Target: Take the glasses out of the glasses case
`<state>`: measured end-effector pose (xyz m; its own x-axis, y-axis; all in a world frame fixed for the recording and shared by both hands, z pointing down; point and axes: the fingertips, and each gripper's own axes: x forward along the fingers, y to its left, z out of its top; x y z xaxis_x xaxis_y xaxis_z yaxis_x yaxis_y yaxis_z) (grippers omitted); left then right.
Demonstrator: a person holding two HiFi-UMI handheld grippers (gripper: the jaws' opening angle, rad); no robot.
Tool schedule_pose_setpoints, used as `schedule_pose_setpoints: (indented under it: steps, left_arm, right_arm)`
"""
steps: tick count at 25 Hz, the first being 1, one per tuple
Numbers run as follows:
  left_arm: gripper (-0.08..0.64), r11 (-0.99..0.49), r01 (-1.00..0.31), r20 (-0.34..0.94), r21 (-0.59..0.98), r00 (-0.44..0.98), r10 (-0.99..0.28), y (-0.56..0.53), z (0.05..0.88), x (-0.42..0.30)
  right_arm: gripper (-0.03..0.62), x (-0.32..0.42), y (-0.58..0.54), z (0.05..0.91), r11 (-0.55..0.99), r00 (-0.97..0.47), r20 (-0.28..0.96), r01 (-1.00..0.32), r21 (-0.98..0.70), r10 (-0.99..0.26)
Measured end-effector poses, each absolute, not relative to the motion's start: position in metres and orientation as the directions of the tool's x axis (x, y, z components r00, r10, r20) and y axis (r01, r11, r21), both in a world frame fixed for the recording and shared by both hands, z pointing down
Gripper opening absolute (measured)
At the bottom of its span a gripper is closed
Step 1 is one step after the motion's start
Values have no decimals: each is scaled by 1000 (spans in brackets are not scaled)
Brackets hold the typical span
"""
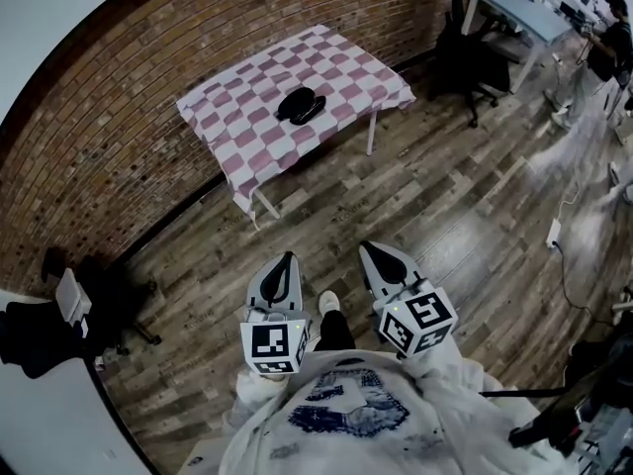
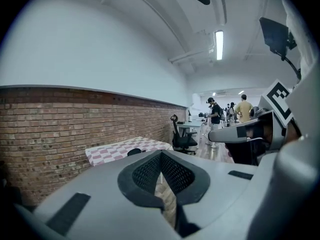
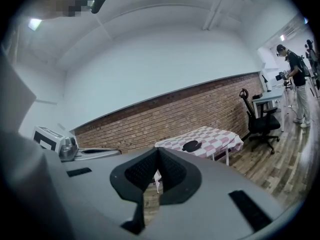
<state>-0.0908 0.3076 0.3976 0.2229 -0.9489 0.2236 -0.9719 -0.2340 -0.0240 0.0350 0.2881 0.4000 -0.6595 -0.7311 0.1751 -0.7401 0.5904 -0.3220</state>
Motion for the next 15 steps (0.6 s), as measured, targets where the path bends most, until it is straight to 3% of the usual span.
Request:
schedule_pose_setpoints:
  steps: [15]
  left_arm:
    - [9, -282, -959, 217, -12, 273, -937, 202, 394, -149]
  right_arm:
    - [14, -23, 191, 397, 561, -627, 186, -768, -309, -757]
